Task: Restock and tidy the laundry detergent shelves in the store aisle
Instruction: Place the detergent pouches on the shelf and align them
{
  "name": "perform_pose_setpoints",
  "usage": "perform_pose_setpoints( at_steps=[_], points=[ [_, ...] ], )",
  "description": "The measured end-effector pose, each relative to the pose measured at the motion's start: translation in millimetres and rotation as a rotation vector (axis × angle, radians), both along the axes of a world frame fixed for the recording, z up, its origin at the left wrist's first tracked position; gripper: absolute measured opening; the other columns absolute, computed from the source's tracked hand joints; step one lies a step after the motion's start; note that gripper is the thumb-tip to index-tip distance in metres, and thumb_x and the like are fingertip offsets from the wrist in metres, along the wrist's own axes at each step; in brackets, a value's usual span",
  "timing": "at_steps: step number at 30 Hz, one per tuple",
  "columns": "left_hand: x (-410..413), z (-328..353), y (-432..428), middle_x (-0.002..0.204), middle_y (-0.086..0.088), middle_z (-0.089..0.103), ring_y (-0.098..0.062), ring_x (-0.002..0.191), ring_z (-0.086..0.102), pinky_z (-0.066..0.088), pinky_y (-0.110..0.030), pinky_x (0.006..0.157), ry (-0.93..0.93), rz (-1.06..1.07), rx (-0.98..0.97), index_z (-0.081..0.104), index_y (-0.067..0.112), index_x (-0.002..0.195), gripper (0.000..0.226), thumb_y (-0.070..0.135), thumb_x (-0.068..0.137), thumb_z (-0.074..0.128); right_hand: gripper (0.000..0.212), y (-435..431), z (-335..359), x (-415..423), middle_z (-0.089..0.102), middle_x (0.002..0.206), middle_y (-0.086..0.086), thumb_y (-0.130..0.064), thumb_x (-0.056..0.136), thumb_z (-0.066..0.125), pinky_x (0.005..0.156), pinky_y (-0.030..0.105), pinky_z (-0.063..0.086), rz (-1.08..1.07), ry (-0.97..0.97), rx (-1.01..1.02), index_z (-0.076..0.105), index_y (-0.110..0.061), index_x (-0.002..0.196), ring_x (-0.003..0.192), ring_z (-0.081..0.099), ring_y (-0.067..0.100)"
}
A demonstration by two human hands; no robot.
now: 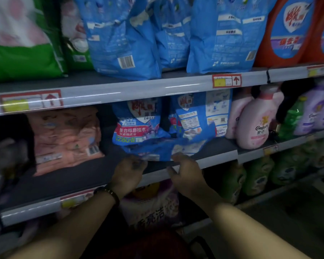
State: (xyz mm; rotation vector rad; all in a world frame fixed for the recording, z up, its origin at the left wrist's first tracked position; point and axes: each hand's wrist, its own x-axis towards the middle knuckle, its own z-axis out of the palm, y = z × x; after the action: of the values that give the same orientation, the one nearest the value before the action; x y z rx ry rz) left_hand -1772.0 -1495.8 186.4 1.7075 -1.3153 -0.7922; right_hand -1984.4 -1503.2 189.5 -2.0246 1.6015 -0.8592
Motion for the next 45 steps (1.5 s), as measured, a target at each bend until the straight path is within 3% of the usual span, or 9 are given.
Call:
perform_pose_setpoints(
  at_steps=[6, 11, 16, 21, 26, 30, 33, 38, 45],
  points=[
    [0.4, 7.6, 49.8, 0.088, -0.016, 0.072, -0.033, 0.088, 0.074, 0.059, -0.054, 0.083, 0.17, -0.05, 0.005, 0.068, 0.005, 0.092, 0.036, 0.039, 0.103, 0.062, 0.053, 26.8, 9.2, 5.3, 0.047, 0.146, 0.013, -0.036, 0.095, 0.075, 0.115, 0.033, 0.038, -0.106, -0.074, 0.04, 0.061, -0.013, 0.141, 0.139, 0.049, 0.031],
    [-0.1, 15.7, 47.0, 0.12, 0.011, 0.067, -0.021, 0.118, 0.064, 0.048, -0.039, 0.104, 0.058, -0.127, -0.135, 0.065, 0.039, 0.112, 0.017, 0.039, 0.109, 0.048, 0.074, 18.5, 12.7, -5.6, 0.013, 0.173, 0.012, -0.042, 0.096, 0.072, 0.126, 0.042, 0.028, -0.105, -0.066, -0.03, 0.039, -0.024, 0.16, 0.16, 0.017, 0.033],
    [-8.0, 7.1, 4.2, 0.166, 0.014, 0.025, -0.025, 0.141, 0.049, 0.048, -0.041, 0.108, -0.126, -0.309, -0.146, -0.008, 0.045, 0.163, 0.096, 0.017, 0.102, 0.06, 0.097, -25.2, 16.3, -15.0, -0.015, 0.176, 0.0, -0.05, 0.095, 0.071, 0.124, 0.054, 0.031, -0.047, 0.069, 0.028, 0.001, -0.057, 0.162, 0.161, 0.01, 0.04],
    [-8.7, -3.6, -60.9, 0.174, -0.006, 0.007, -0.026, 0.16, 0.014, 0.025, -0.047, 0.128, -0.316, -0.153, -0.275, 0.012, 0.021, 0.166, 0.1, 0.01, 0.09, 0.076, 0.115, -81.0, 4.6, -22.6, -0.037, 0.168, 0.004, -0.04, 0.088, 0.083, 0.121, 0.057, 0.036, -0.052, 0.12, 0.058, -0.004, -0.059, 0.16, 0.16, 0.002, 0.046],
    [3.1, -18.6, -115.2, 0.162, -0.011, 0.028, -0.036, 0.144, 0.038, 0.039, -0.051, 0.12, -0.173, -0.076, -0.219, 0.02, 0.047, 0.161, 0.106, 0.057, 0.075, 0.081, 0.109, -123.3, -21.7, -30.4, -0.001, 0.172, 0.024, -0.031, 0.091, 0.079, 0.121, 0.055, 0.036, -0.084, 0.037, 0.036, -0.002, -0.065, 0.157, 0.156, 0.017, 0.048],
    [7.6, -38.6, -145.8, 0.157, 0.017, 0.041, -0.014, 0.142, 0.048, 0.046, -0.051, 0.116, -0.014, -0.262, -0.291, 0.012, 0.047, 0.162, 0.108, 0.019, 0.085, 0.082, 0.107, -143.7, -35.7, -25.6, 0.035, 0.146, 0.018, -0.026, 0.093, 0.078, 0.113, 0.054, 0.046, -0.107, -0.063, -0.019, 0.003, -0.064, 0.158, 0.13, 0.047, 0.041],
    [8.4, -39.1, -158.9, 0.151, 0.017, 0.047, -0.013, 0.136, 0.053, 0.048, -0.05, 0.114, 0.0, -0.233, -0.297, 0.015, 0.044, 0.164, 0.109, 0.01, 0.085, 0.082, 0.105, -156.0, -31.6, -20.7, 0.036, 0.134, 0.011, -0.021, 0.091, 0.08, 0.109, 0.052, 0.051, -0.131, -0.116, 0.007, 0.012, -0.064, 0.158, 0.12, 0.054, 0.037],
    [22.5, -30.0, -154.1, 0.149, 0.011, 0.056, -0.018, 0.133, 0.058, 0.049, -0.049, 0.11, -0.166, -0.187, -0.358, 0.028, 0.062, 0.153, 0.075, 0.069, 0.086, 0.061, 0.075, -156.4, -13.2, -30.4, 0.043, 0.123, 0.009, -0.035, 0.099, 0.07, 0.097, 0.041, 0.051, -0.078, -0.075, -0.18, 0.031, -0.047, 0.161, 0.106, 0.055, 0.037],
    [12.8, -16.0, -143.3, 0.154, -0.02, 0.033, -0.051, 0.13, 0.05, 0.042, -0.059, 0.115, -0.392, -0.125, 0.051, 0.003, 0.077, 0.145, 0.074, 0.064, 0.096, 0.056, 0.074, -139.9, -9.8, -13.6, 0.016, 0.167, 0.027, -0.051, 0.106, 0.049, 0.117, 0.061, 0.031, -0.096, 0.384, 0.275, -0.001, -0.06, 0.159, 0.148, 0.026, 0.049]
  ],
)
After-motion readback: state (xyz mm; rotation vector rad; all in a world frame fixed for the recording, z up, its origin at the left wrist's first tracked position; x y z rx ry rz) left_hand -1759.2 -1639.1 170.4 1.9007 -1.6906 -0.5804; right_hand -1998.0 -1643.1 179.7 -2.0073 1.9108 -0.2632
